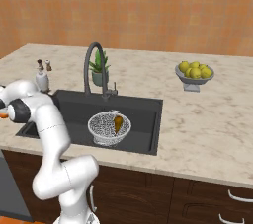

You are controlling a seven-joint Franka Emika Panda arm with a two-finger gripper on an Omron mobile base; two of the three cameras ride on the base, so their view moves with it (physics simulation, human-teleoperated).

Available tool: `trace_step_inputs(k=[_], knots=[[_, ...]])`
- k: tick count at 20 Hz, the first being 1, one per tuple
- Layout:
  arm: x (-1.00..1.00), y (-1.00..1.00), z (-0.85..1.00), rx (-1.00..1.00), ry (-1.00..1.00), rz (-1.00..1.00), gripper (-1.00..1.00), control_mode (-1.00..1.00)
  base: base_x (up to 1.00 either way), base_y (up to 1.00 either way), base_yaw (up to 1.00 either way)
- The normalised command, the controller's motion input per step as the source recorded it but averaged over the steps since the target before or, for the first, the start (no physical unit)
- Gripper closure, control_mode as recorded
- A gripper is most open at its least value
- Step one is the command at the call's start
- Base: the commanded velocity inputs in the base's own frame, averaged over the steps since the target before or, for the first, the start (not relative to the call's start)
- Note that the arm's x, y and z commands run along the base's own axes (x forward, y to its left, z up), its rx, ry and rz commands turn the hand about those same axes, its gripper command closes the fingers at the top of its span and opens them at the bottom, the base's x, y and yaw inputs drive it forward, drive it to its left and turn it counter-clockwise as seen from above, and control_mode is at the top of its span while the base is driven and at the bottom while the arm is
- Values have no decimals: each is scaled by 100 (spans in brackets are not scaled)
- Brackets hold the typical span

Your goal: Put the colander in the sink, put the pear, tangerine in the colander, and turn on the sink faucet and pour water over the colander.

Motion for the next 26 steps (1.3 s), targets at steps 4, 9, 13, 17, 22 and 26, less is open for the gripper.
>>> trace_step_inputs(k=[4,9,13,17,22,26], knots=[[-6,-34,-30,-8,-15,-6,100,-100,0,0,0],[-17,-94,-4,-2,-21,-28,100,-100,0,0,0],[-24,-100,19,0,-11,-31,100,-100,0,0,0],[-13,-100,74,0,-8,-27,100,-100,0,0,0],[-3,-100,100,2,-3,-24,100,-100,0,0,0],[-18,-100,96,8,1,-28,100,-100,0,0,0]])
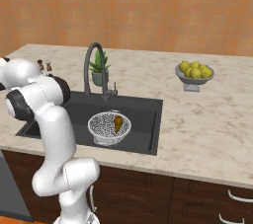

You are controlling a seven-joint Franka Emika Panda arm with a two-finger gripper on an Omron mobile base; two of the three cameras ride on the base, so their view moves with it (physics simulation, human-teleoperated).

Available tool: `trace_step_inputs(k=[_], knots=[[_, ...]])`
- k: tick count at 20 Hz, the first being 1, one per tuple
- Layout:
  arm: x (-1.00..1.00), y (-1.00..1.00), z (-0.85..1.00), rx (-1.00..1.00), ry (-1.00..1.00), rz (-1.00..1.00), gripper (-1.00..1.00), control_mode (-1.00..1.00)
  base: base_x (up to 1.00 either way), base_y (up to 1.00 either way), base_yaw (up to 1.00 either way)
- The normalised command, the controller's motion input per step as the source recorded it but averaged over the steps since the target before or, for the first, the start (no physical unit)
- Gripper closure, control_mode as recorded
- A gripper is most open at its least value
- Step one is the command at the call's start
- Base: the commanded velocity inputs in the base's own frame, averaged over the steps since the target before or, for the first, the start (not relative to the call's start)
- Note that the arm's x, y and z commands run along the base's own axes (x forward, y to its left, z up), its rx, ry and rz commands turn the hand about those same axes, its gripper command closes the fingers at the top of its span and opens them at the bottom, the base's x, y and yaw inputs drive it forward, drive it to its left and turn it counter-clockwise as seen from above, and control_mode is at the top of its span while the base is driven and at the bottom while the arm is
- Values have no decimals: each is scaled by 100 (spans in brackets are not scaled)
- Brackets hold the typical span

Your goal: Put the colander in the sink, put the pear, tangerine in the colander, and turn on the sink faucet and pour water over the colander.

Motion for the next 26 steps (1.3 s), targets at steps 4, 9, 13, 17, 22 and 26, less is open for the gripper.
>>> trace_step_inputs(k=[4,9,13,17,22,26], knots=[[-12,-100,52,6,8,-31,100,-100,0,0,0],[-7,-100,2,6,11,-39,100,-100,0,0,0],[-1,-100,-6,5,6,-40,100,-100,0,0,0],[0,-100,-9,6,6,-39,100,-100,0,0,0],[-22,-100,-14,8,3,-30,100,-100,0,0,0],[-67,-100,-1,4,-22,-13,100,-100,0,0,0]])
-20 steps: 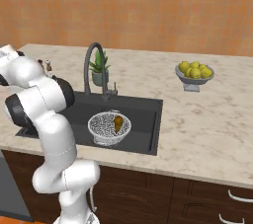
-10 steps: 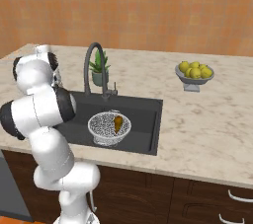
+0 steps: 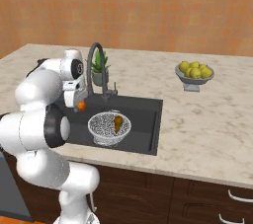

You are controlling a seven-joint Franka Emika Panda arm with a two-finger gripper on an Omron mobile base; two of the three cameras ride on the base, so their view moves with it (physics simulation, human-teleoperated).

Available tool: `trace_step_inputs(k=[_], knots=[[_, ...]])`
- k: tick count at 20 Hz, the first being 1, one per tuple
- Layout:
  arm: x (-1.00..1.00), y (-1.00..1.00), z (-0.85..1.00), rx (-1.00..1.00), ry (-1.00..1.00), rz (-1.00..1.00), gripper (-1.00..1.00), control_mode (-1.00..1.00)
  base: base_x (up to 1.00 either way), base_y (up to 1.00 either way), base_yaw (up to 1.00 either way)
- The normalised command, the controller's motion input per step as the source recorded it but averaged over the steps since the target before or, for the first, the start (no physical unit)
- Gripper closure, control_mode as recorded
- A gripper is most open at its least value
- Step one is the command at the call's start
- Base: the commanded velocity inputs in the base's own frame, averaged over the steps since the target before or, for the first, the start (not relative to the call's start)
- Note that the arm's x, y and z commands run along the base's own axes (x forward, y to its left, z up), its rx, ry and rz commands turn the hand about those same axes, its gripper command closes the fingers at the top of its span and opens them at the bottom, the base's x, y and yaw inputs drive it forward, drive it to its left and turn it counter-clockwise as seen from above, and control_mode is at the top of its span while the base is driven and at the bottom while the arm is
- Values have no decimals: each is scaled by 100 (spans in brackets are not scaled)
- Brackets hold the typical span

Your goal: Put the colander in the sink, put the pear, tangerine in the colander, and turn on the sink faucet and pour water over the colander.

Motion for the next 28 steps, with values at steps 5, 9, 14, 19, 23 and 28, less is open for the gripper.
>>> trace_step_inputs(k=[5,9,14,19,23,28], knots=[[-18,-100,-7,5,-27,-3,100,-100,0,0,0],[0,-100,-8,6,-22,0,100,-100,0,0,0],[76,-76,-3,18,-4,7,100,-100,0,0,0],[94,-15,-19,22,-8,24,100,-100,0,0,0],[60,14,-36,20,-28,42,100,-100,0,0,0],[82,25,-78,10,-7,32,100,-100,0,0,0]])
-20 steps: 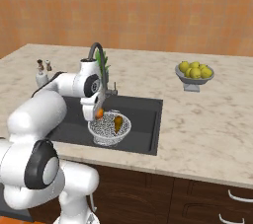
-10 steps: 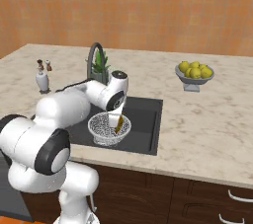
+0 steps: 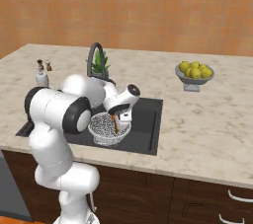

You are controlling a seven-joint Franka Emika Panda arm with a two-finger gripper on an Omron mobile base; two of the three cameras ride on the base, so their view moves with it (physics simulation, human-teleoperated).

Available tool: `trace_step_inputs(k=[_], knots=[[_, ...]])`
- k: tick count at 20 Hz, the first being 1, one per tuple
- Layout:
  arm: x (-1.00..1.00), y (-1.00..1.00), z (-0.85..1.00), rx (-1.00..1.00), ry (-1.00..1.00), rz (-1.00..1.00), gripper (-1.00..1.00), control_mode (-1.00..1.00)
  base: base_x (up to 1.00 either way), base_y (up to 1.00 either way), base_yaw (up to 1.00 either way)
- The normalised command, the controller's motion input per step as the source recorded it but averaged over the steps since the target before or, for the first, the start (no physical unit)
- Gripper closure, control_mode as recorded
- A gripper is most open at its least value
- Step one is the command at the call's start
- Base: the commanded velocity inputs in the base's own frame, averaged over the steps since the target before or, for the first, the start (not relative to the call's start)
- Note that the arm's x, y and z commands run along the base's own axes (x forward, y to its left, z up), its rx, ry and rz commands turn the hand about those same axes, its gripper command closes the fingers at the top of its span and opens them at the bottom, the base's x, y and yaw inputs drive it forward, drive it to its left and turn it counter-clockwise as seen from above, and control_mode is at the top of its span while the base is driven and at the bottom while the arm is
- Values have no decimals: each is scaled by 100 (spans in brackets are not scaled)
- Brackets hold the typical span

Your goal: Put the colander in the sink, put the pear, tangerine in the colander, and turn on the sink faucet and pour water over the colander.

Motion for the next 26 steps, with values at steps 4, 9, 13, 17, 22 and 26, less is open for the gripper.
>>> trace_step_inputs(k=[4,9,13,17,22,26], knots=[[86,12,-51,12,1,16,100,-100,0,0,0],[67,8,-56,6,5,7,100,-100,0,0,0],[64,37,-58,0,7,2,-100,-100,0,0,0],[32,31,-19,0,-2,0,-100,-100,0,0,0],[-51,72,11,0,-17,0,-100,-100,0,0,0],[-78,82,30,0,-27,0,-100,-100,0,0,0]])
